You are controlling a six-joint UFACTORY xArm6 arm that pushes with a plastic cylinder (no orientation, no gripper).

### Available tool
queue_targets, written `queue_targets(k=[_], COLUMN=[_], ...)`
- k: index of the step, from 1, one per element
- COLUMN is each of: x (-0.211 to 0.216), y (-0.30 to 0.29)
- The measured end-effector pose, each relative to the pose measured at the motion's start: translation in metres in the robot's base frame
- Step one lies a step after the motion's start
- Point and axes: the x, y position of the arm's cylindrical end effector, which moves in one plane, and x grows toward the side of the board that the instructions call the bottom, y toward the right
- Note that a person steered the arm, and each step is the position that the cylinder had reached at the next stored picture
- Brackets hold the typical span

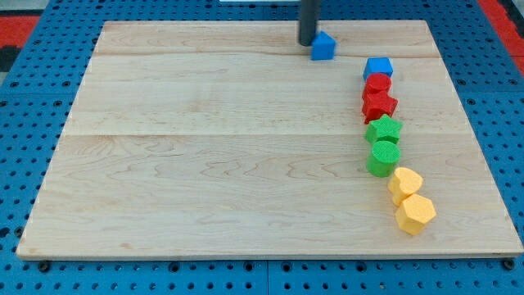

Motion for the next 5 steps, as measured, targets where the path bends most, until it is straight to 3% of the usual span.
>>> queue_targets(k=[1,3,5], x=[0.018,0.019,-0.032], y=[0.031,0.026,0.016])
